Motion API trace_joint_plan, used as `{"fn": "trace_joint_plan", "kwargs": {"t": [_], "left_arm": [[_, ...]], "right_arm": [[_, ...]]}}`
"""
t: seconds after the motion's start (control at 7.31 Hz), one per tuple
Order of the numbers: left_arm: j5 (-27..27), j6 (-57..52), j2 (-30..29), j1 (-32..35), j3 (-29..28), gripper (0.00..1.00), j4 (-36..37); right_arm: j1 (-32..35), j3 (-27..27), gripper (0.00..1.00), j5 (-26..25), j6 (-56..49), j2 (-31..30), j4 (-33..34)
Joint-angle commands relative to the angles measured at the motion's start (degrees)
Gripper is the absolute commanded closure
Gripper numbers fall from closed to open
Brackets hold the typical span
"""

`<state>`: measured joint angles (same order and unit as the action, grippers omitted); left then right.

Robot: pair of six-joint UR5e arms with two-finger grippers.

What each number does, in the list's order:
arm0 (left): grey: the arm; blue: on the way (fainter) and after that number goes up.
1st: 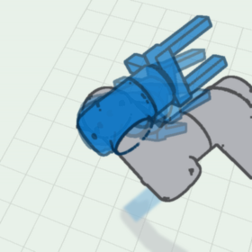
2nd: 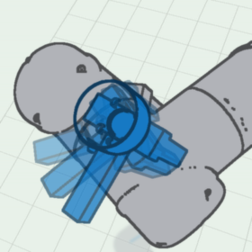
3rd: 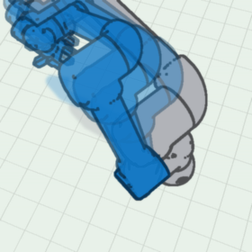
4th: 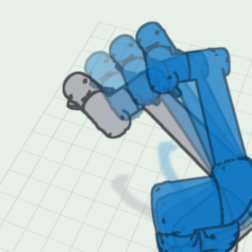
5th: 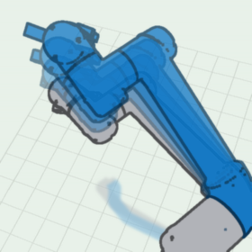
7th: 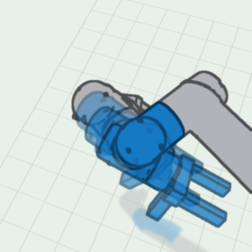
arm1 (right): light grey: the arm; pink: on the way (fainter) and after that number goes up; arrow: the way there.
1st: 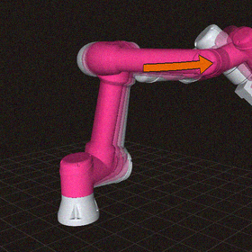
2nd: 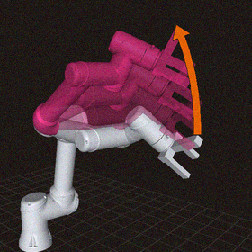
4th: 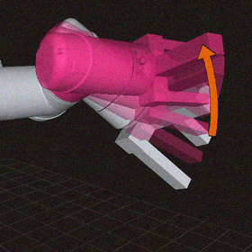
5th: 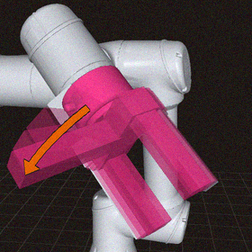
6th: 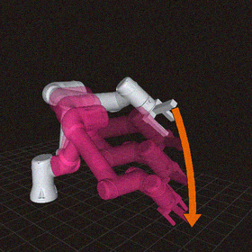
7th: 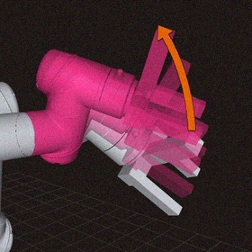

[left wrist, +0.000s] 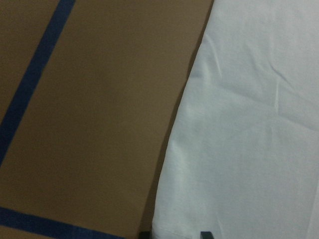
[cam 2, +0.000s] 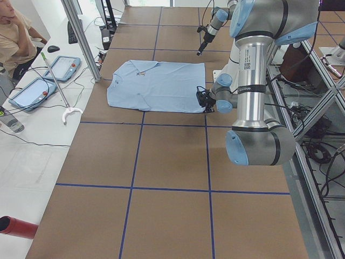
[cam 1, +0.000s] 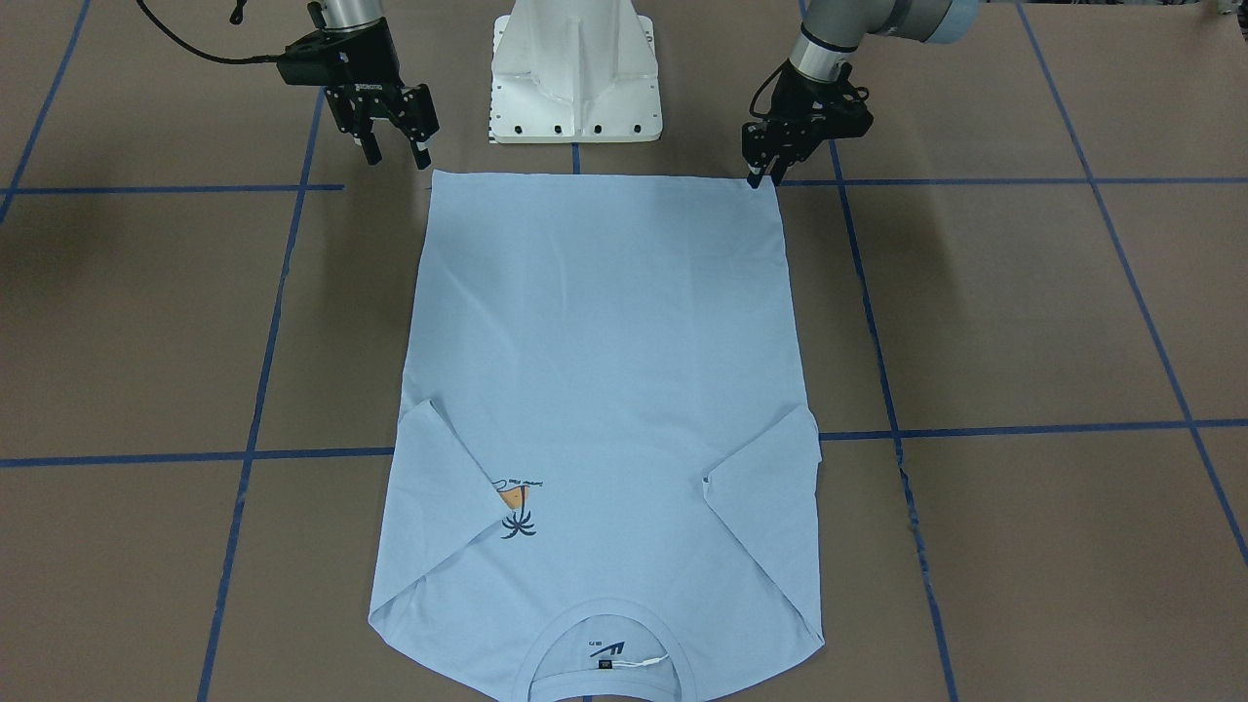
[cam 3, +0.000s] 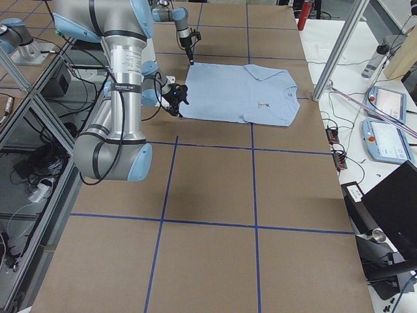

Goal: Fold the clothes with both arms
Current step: 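Grasp the two hem corners with the left and right grippers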

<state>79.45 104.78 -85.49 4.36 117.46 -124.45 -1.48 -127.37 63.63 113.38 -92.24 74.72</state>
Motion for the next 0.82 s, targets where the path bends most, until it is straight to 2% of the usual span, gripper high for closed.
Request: {"fn": "trace_joint_plan", "kwargs": {"t": [0.0, 0.14, 0.27, 0.41, 0.68], "left_arm": [[0.09, 0.08, -0.03, 0.04, -0.04, 1.00, 0.00], [0.00, 0.08, -0.03, 0.04, -0.04, 1.00, 0.00], [0.00, 0.08, -0.03, 0.04, 0.05, 1.00, 0.00], [0.00, 0.08, -0.12, 0.12, 0.31, 1.00, 0.00], [0.00, 0.08, -0.29, 0.12, 0.40, 1.00, -0.09]], "right_arm": [[-0.02, 1.24, 0.15, 0.00, 0.00, 1.27, -0.01], [-0.02, 1.25, 0.16, -0.09, 0.09, 1.27, -0.01], [0.07, 1.42, 0.26, 0.00, 1.74, 2.75, 0.25], [0.07, 1.95, 0.30, 0.09, 4.98, 3.29, 1.55], [-0.72, 3.43, 0.34, 0.35, 9.48, 5.73, 8.12]]}}
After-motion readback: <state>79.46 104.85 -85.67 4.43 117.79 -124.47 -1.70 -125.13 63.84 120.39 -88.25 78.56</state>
